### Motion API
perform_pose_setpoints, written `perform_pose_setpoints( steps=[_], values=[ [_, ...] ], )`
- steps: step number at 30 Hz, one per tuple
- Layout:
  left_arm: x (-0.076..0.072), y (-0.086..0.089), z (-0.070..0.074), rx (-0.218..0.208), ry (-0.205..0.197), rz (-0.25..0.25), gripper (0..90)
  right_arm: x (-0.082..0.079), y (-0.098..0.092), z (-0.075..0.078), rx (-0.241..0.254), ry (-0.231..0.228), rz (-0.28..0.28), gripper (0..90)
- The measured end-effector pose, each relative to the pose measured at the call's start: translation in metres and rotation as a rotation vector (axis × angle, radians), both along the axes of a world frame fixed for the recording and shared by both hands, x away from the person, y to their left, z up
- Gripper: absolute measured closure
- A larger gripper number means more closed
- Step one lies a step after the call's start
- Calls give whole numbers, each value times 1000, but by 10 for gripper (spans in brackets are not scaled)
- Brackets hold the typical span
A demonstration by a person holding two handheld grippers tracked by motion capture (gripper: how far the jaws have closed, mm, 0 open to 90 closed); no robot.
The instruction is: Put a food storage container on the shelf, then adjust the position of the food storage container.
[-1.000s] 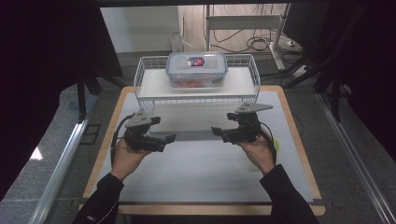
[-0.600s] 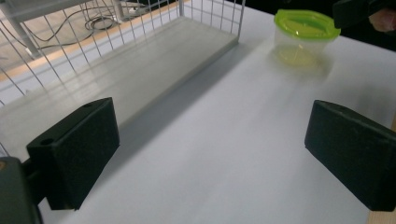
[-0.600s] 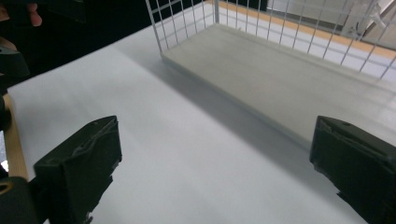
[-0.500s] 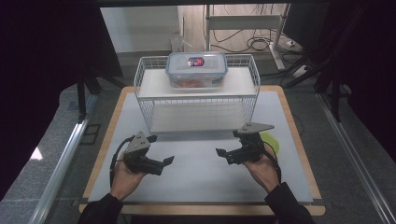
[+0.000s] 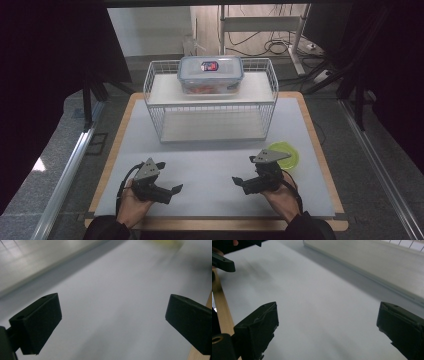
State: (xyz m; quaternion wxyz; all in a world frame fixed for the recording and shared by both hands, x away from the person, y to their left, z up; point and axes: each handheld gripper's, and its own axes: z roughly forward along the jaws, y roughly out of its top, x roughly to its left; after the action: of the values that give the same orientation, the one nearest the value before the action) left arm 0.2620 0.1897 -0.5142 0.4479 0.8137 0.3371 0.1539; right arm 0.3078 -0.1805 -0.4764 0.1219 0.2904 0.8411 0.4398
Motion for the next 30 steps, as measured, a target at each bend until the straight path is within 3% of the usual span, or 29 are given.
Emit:
perform_pose_setpoints(
  steps=[10,15,23,27,30],
  values=[
    [-1,-4,-2,33,-23,-9,0,4,-3,-8,-50,27,-44,23],
    [0,-3,-3,37,-30,2,0,7,-6,-4,-50,43,-103,37],
    [0,0,-2,25,-39,19,5,12,-37,15,-41,-7,-195,503],
    [0,1,-2,32,-35,20,8,16,-55,21,-69,-45,-228,726],
    [1,0,-3,36,-29,17,8,18,-67,24,-78,-67,-273,833]
  ],
)
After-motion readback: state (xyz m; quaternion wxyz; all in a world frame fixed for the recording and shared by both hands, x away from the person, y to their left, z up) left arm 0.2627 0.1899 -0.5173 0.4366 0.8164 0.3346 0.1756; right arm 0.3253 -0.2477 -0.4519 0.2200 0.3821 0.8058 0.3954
